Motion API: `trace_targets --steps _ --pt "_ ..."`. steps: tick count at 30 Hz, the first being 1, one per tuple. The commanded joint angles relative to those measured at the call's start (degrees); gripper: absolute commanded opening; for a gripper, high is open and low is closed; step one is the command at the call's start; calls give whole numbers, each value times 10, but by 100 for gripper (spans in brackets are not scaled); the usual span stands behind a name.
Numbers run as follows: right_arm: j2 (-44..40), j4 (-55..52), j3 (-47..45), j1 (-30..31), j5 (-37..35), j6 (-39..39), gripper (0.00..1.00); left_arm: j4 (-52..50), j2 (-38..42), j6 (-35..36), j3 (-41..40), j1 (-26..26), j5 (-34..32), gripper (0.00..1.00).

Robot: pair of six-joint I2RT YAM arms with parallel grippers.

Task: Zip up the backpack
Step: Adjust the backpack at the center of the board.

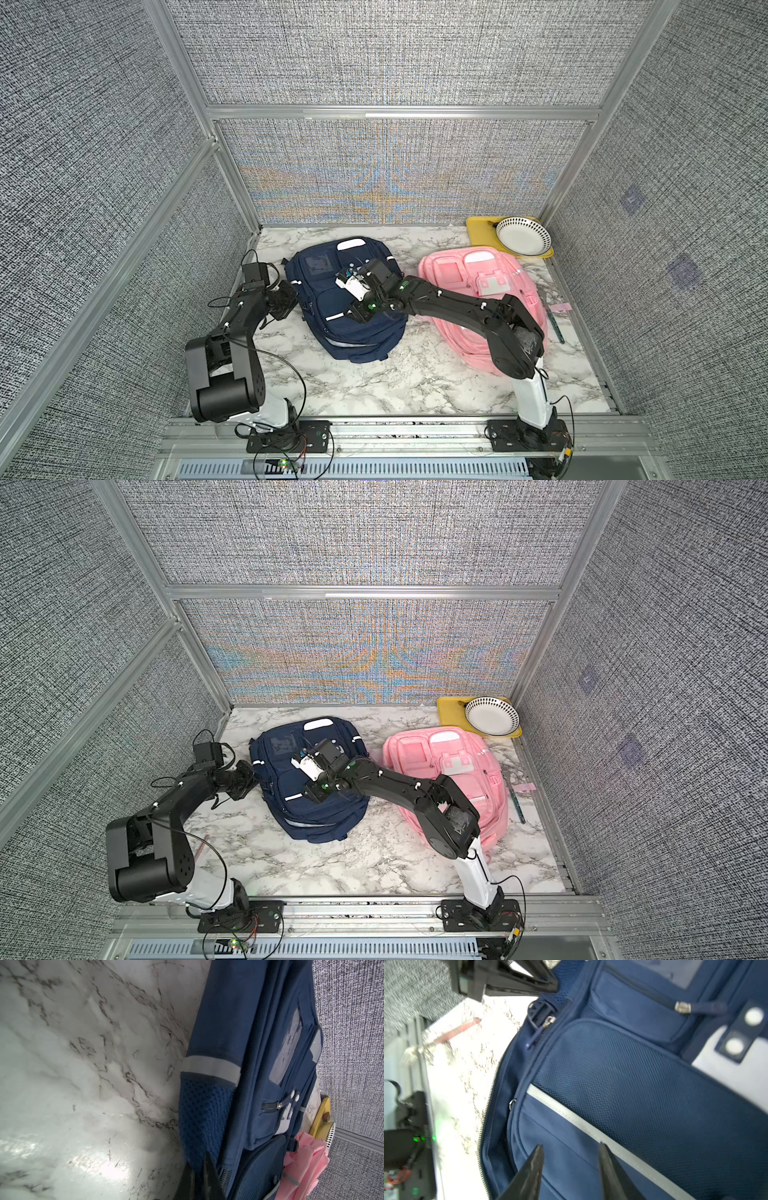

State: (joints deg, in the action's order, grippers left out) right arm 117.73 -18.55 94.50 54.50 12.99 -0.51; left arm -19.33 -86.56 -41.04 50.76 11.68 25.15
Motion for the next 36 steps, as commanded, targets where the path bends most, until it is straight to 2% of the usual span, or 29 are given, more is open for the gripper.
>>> trace_targets --steps 1,8,19,26,30,32,35,36 --pt "-9 -18 -1 24 -31 -70 46 -7 12 1 -1 -1 32 0" --pt "-2 -43 -1 71 -44 -88 46 -19 28 3 -4 -1 36 0" --pt "-30 -46 -38 91 -55 -74 46 -19 32 1 -14 -1 35 0" --pt "20 -72 2 96 -67 -80 46 -15 41 -3 -20 -1 37 0" --pt "41 -76 8 105 -100 -85 45 -5 39 -13 -23 -1 44 0" --pt "49 -78 11 105 -133 -76 39 -2 39 -15 -25 -1 49 0" --pt "58 -79 25 105 -227 -40 12 -4 41 -13 -27 -1 50 0" --pt "60 -81 31 105 -259 -29 7 -4 43 -12 -28 -1 49 0"
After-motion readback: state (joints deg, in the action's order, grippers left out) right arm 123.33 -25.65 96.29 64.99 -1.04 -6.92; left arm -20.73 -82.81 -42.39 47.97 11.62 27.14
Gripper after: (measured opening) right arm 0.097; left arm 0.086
